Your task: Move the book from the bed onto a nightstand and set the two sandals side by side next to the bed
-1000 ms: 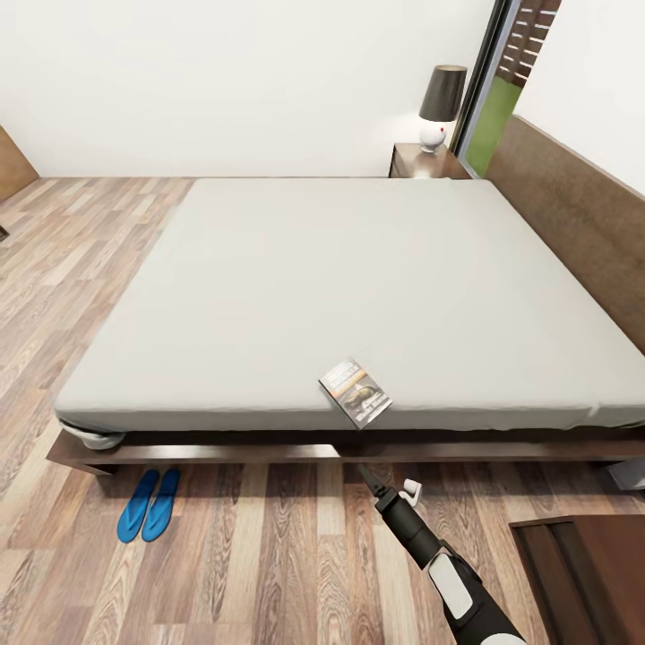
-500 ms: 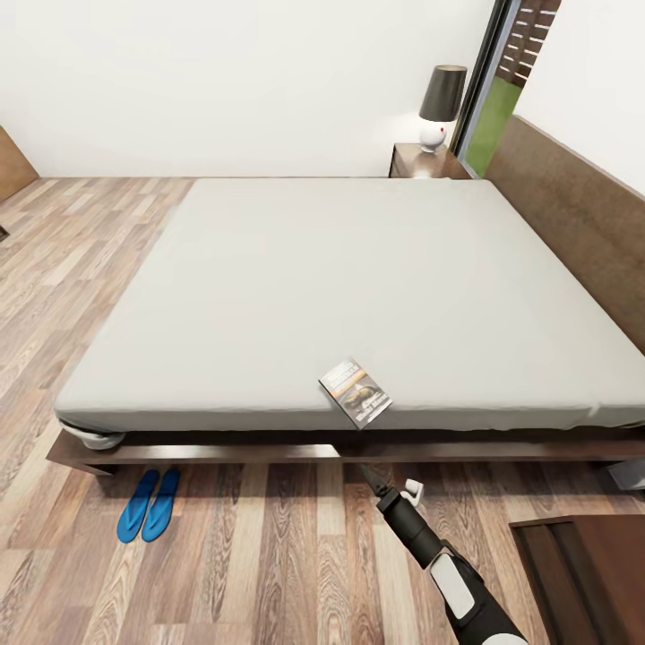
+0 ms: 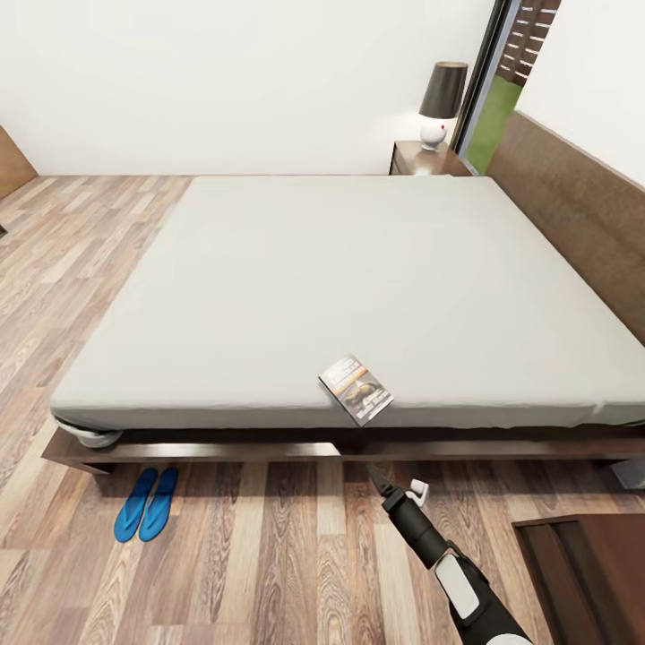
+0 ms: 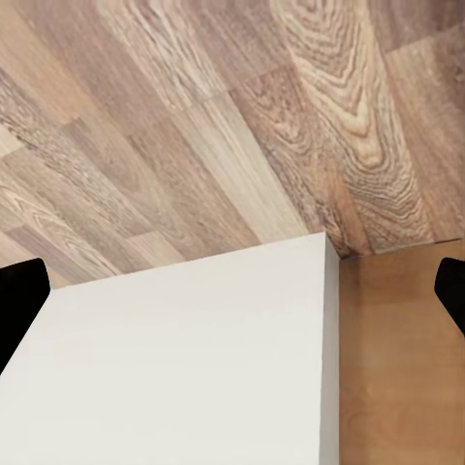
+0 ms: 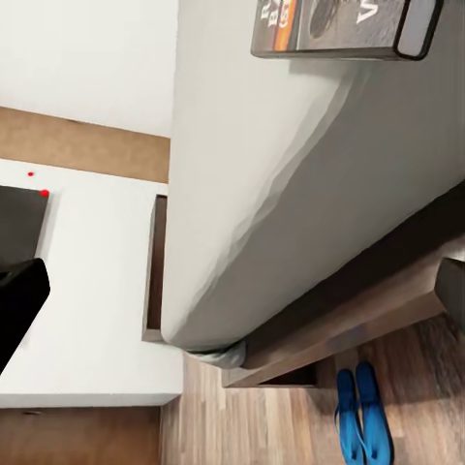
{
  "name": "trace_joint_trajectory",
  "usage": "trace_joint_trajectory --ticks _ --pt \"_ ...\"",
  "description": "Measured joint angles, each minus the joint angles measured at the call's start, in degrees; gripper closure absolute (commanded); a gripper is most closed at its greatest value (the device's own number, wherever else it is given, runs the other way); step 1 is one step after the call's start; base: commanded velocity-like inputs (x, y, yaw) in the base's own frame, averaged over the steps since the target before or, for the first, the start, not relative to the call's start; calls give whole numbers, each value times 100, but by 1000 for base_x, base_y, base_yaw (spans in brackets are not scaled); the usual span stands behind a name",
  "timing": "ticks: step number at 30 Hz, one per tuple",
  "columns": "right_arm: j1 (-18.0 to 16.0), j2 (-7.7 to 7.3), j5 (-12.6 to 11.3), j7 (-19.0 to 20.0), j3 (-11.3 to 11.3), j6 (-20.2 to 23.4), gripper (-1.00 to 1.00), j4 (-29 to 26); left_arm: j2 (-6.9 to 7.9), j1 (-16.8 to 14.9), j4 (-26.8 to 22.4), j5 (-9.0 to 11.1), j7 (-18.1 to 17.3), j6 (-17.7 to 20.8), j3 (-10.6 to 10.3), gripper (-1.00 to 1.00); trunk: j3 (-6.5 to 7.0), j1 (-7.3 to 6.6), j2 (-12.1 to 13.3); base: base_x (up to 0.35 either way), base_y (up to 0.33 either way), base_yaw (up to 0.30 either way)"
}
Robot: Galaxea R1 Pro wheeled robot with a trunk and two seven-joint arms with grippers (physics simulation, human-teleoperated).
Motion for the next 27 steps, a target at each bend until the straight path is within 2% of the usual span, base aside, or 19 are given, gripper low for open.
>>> trace_joint_trajectory --ticks 6,9,12,13,17,20,23,27 --pt "0 -35 -121 20 -4 0 -100 0 3 1 9 52 9 5 0 -100 0 0 0 0 0 0" --pt "0 -60 -239 26 -5 4 -100 0 13 1 31 303 155 12 1 -100 0 0 0 0 0 0" --pt "0 -93 -283 28 -6 6 -100 0 34 -2 39 619 484 14 2 -100 0 0 0 0 0 0" --pt "0 -93 -284 28 -6 6 -100 0 34 -2 39 622 488 15 0 -100 0 0 0 0 0 0" --pt "0 -130 -314 33 -6 6 -100 5 62 1 42 1068 1154 -5 -1 -100 0 0 0 0 0 0" --pt "0 -145 -326 55 -6 6 -100 5 75 11 45 1339 1594 -29 -6 -100 -53 65 -119 0 0 0" --pt "0 -160 -334 96 -6 52 -100 4 87 19 47 1549 1916 -43 -9 -100 -107 131 -239 0 0 0" --pt "0 -185 -341 124 -6 153 -100 2 92 25 50 1623 2037 -44 -10 -100 -162 198 -361 0 0 0"
